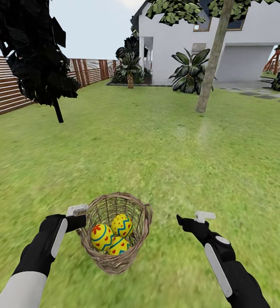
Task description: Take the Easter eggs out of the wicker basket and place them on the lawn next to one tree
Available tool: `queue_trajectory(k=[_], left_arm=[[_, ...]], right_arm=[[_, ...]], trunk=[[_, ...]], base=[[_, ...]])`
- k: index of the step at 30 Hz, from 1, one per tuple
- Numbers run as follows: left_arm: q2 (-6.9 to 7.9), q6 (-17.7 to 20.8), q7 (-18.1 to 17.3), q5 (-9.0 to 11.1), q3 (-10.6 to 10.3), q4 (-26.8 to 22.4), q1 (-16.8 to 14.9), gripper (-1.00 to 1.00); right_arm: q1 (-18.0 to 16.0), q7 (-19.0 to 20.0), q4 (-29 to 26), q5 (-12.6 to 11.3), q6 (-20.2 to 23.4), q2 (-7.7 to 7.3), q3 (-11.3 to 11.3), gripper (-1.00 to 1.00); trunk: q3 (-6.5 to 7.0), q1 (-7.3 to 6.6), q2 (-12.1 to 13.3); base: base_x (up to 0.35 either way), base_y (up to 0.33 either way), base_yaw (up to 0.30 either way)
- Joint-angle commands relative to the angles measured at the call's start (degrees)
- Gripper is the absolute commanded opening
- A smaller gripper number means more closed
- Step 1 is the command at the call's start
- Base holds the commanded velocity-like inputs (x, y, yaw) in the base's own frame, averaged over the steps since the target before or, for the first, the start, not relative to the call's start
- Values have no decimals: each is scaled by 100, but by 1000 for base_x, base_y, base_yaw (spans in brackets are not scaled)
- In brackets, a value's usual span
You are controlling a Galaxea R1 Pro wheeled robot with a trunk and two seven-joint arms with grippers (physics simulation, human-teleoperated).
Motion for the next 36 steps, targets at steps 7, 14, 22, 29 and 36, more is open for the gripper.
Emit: queue_trajectory(k=[7,14,22,29,36], left_arm=[[-1,11,-4,127,6,-11,-3,-100],[-1,10,-293,127,13,-16,-3,-100],[2,2,-320,127,24,-2,-3,-100],[15,-14,-328,127,30,41,-3,-100],[12,-8,-329,130,34,27,-3,-100]], right_arm=[[-3,-70,11,-46,16,-9,6,100],[3,-77,114,-39,-30,-15,11,100],[1,-82,1122,13,-715,-8,21,100],[2,-86,1791,13,-769,-38,23,100],[-3,-86,3444,241,-1576,-162,40,100]], trunk=[[57,-153,279],[140,-307,560],[283,-483,881],[409,-636,1162],[534,-790,1443]], base=[[295,-108,-80],[312,-114,-43],[312,-114,0],[304,-115,0],[132,-70,0]])
